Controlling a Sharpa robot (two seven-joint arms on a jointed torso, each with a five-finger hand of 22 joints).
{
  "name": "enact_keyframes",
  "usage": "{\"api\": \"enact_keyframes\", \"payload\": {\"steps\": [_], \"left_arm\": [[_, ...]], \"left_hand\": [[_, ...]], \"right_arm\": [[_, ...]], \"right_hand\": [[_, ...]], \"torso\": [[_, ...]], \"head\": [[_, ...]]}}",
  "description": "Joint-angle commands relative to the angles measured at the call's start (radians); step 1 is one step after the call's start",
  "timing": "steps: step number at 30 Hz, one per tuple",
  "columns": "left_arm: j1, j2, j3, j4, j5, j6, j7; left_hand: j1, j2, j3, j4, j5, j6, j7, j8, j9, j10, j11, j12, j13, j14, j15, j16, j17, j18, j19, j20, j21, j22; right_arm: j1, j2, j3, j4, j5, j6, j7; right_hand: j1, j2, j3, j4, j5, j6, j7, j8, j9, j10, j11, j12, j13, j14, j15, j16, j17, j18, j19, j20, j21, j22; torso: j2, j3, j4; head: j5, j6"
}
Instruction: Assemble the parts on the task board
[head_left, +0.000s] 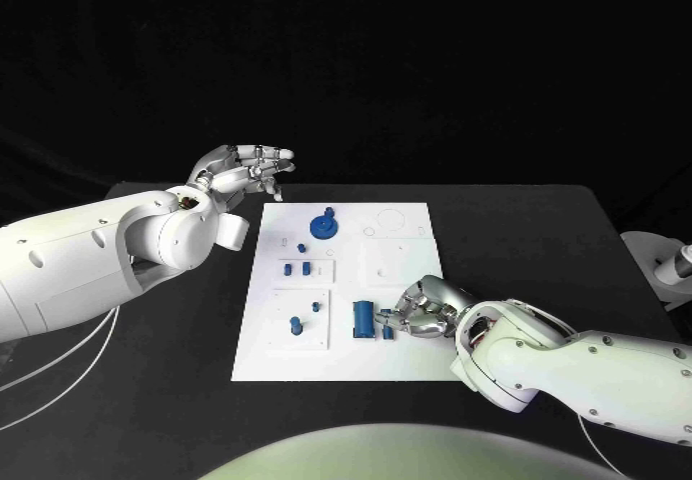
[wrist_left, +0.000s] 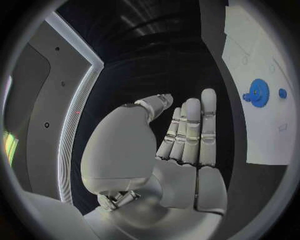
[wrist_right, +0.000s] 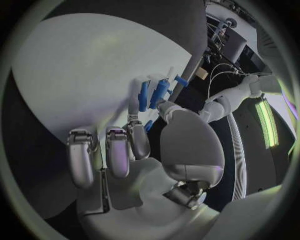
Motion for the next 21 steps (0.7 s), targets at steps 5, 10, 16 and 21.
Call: {"api": "enact_keyframes", "payload": {"steps": [5,10,16,21], "left_arm": [[0.001,0.0,0.001,0.003,0.004,0.016,0.003],[0.001,0.0,0.001,0.003,0.004,0.017,0.003],[0.001,-0.002,0.001,0.003,0.004,0.018,0.003],[0.001,-0.002,0.001,0.003,0.004,0.018,0.003]], "left_hand": [[-0.013,0.0,0.0,0.005,0.004,-0.007,0.016,0.004,-0.002,-0.005,0.0,0.006,-0.001,-0.005,0.004,0.004,-0.001,0.007,0.002,0.004,-0.001,-0.001],[-0.013,0.0,0.0,0.005,0.004,-0.007,0.016,0.004,-0.002,-0.005,0.0,0.006,-0.001,-0.005,0.004,0.004,-0.001,0.007,0.002,0.004,-0.001,-0.001],[-0.014,0.001,0.0,0.007,0.004,-0.008,0.016,0.006,-0.002,-0.007,0.0,0.007,-0.001,-0.005,0.005,0.005,-0.002,0.007,0.002,0.005,-0.002,-0.002],[-0.014,0.001,0.0,0.007,0.004,-0.008,0.016,0.006,-0.002,-0.007,0.0,0.007,-0.001,-0.005,0.005,0.005,-0.002,0.007,0.002,0.005,-0.002,-0.002]], "right_arm": [[-0.001,-0.008,0.0,0.009,-0.03,-0.001,0.016],[-0.001,-0.021,0.0,0.015,-0.04,-0.026,0.055],[-0.001,-0.04,0.0,0.022,-0.077,-0.062,0.146],[-0.001,-0.052,0.0,0.015,-0.098,-0.084,0.239]], "right_hand": [[0.032,0.026,-0.013,-0.002,0.026,0.0,0.004,-0.007,0.001,0.019,-0.001,-0.002,0.109,0.088,-0.007,0.0,0.188,-0.007,0.105,-0.005,0.004,0.263],[0.093,0.041,-0.006,-0.016,0.052,-0.003,0.004,-0.009,0.0,0.018,-0.001,-0.005,0.109,0.088,-0.007,0.0,0.189,-0.007,0.105,-0.006,0.004,0.263],[0.181,0.031,0.002,-0.049,0.033,-0.02,0.009,-0.021,-0.006,0.003,0.003,-0.04,0.09,0.087,-0.005,-0.001,0.186,-0.007,0.105,-0.004,0.004,0.263],[0.253,0.028,0.02,-0.078,-0.014,-0.046,0.021,-0.045,-0.018,-0.01,0.012,-0.065,0.077,0.087,0.002,-0.002,0.186,-0.007,0.105,0.001,0.004,0.263]], "torso": [[0.0,0.0004,0.0001],[0.0,0.001,0.0003],[0.0,0.0008,0.0004],[0.0,0.0004,-0.0008]], "head": [[-0.001,-0.001],[0.0,0.001],[-0.001,0.003],[0.0,0.004]]}}
